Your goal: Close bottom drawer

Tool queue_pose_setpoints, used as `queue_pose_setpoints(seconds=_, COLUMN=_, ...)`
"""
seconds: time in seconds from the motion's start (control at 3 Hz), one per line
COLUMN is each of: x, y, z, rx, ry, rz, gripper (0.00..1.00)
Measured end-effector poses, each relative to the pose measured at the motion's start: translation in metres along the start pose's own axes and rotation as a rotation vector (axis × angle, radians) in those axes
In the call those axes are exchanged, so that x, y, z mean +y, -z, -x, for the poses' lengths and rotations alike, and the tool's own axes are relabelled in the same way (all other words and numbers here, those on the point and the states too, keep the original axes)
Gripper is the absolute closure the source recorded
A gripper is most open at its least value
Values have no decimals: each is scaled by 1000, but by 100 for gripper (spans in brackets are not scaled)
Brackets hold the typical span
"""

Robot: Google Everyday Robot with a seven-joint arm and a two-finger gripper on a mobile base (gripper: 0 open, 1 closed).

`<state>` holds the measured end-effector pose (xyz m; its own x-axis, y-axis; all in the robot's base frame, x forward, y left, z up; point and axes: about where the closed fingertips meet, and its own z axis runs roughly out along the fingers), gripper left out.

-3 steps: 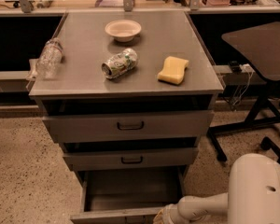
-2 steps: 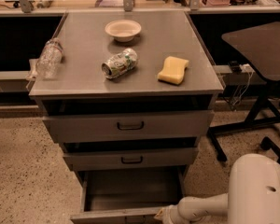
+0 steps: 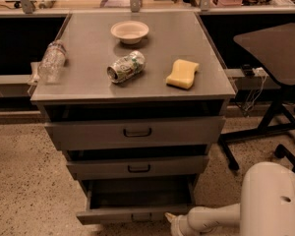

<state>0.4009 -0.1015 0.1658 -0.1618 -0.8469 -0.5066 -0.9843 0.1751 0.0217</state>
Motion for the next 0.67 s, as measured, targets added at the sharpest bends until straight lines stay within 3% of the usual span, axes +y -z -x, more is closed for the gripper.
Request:
queue_pose_setpoints(seconds=0.33, x=-9, y=-4, z=-5, rx=-35, ry=3, rz=-7, gripper=16)
queue_pose_setpoints(seconds=0.67, x=-22, y=-15, z=-13, rx=-127, ry=28, rz=-19, gripper=40)
